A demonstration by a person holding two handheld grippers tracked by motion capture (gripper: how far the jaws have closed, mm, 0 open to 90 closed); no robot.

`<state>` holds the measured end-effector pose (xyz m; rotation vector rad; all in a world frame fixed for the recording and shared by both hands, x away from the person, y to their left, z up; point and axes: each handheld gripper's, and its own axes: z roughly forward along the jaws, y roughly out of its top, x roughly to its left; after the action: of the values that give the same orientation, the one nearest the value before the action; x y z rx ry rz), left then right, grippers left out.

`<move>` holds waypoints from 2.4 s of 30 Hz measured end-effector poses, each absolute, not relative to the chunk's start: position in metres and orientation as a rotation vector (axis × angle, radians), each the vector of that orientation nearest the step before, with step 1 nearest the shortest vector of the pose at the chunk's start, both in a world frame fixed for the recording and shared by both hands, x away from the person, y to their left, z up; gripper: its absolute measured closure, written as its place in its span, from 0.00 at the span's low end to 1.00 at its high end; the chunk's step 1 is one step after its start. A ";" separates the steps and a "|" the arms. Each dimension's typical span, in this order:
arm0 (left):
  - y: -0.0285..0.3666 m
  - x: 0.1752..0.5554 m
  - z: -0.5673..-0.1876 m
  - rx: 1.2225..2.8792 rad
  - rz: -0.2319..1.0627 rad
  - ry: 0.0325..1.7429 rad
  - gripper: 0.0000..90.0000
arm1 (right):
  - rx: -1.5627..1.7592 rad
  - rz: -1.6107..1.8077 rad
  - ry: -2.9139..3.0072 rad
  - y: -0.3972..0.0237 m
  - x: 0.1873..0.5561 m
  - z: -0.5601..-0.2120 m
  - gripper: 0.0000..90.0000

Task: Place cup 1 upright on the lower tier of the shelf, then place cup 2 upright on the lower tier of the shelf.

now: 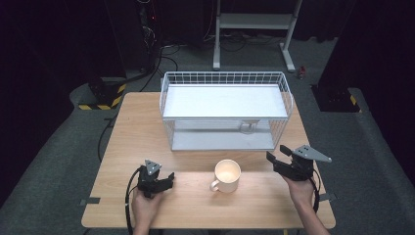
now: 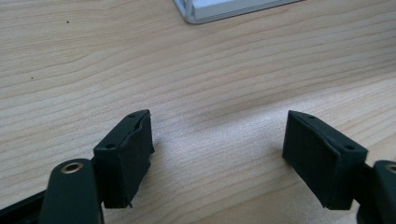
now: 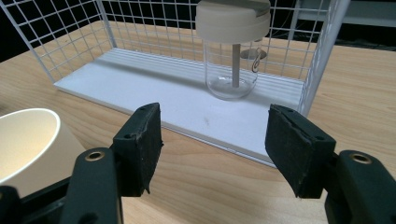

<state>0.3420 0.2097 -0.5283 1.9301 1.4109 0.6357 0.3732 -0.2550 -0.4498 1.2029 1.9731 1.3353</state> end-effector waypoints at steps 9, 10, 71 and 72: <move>0.210 0.342 -0.528 1.929 0.638 1.411 0.27 | 1.153 1.318 1.993 -0.262 0.362 -0.452 0.39; 0.210 0.342 -0.528 1.930 0.638 1.411 0.27 | 1.152 1.326 1.996 -0.262 0.361 -0.454 0.39; 0.214 0.344 -0.528 1.906 0.641 1.487 0.17 | 1.327 0.919 2.184 -0.269 0.372 -0.523 0.30; 0.214 0.343 -0.528 1.907 0.636 1.481 0.17 | 1.324 0.921 2.186 -0.269 0.372 -0.523 0.30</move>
<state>0.3429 0.2140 -0.5277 1.9072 1.4811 0.6356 0.3720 -0.2695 -0.5232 1.3244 2.1856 0.9212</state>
